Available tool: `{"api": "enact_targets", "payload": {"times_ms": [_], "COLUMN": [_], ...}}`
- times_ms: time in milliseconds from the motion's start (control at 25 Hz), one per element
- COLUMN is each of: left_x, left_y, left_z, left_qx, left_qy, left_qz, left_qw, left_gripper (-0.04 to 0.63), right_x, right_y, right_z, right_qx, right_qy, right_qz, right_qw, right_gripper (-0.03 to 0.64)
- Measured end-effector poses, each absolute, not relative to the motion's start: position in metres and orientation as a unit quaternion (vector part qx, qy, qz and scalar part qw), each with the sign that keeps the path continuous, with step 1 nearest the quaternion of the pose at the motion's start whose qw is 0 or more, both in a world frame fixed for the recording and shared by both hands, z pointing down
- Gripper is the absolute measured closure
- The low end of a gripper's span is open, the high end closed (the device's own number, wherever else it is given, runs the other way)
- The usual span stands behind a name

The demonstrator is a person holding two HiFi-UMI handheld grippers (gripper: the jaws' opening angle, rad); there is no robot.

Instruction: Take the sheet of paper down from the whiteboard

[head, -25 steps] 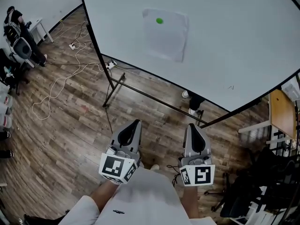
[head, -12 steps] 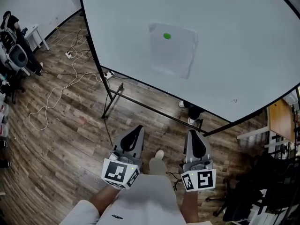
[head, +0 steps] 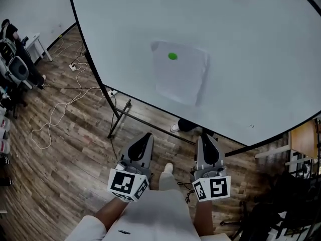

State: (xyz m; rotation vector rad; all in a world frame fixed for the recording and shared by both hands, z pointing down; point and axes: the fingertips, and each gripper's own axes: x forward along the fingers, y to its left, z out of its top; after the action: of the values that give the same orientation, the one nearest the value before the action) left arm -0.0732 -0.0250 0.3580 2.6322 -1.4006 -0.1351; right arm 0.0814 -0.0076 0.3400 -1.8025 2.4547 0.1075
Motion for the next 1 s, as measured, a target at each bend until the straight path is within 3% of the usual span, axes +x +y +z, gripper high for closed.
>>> {"api": "enact_targets", "payload": {"times_ms": [440,1000], "left_x": [-0.018,-0.010], "left_y": [-0.119,-0.172], "left_z": [0.348,0.362], "left_qx": [0.862,0.850], "left_qy": [-0.500,-0.517], "left_qz": [-0.044,-0.035], "left_qw": [0.071,0.100], "left_gripper": [0.589,0.589], "right_x": [0.123,0.137], "right_y": [-0.119,-0.169], "right_z": [0.334,0.360], "right_qx": [-0.544,-0.531], "right_qy": [0.838,0.847], "right_qz": [0.026,-0.012], "right_qw": [0.041,0.010], "right_gripper": [0.523,0.503]}}
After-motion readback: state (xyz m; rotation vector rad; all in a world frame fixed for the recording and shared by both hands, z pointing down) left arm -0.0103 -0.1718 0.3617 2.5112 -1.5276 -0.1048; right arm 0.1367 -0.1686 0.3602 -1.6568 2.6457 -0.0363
